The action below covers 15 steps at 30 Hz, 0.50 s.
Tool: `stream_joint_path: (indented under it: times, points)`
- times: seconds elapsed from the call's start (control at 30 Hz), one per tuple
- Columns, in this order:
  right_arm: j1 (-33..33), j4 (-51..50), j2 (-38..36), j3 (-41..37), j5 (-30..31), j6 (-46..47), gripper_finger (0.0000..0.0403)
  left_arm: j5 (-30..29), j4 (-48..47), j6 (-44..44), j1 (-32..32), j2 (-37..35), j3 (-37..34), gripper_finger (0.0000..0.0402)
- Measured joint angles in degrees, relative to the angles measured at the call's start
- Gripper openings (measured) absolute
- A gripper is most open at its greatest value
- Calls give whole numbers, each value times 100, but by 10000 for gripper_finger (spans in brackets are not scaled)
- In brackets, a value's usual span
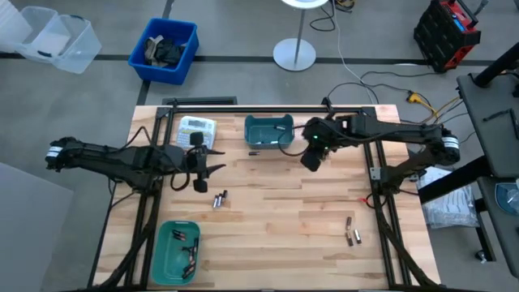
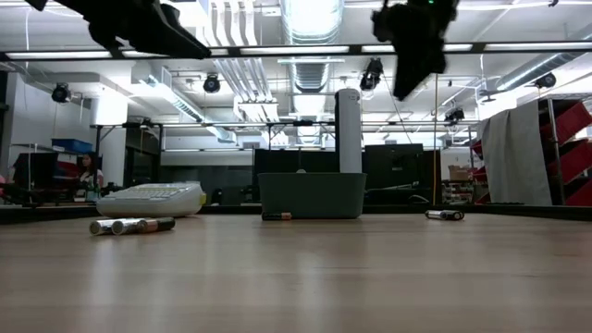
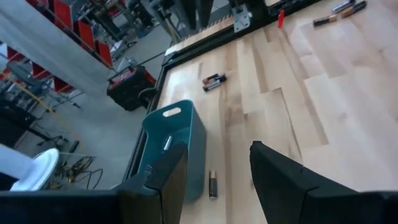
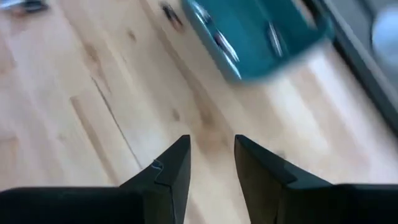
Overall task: Sort batteries
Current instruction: Put the brown battery into the green bin
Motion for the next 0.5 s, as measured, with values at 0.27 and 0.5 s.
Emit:
stream_joint_path:
  times: [0.27,0.5]
  points:
    - [402,-1678,-247,-243,-354,1662,130,0,-50,-25,112,211,-4,155]
    - [1378,-1725,-333,-813,-1235,3467,142,0,-48,-77,112,215,-4,155]
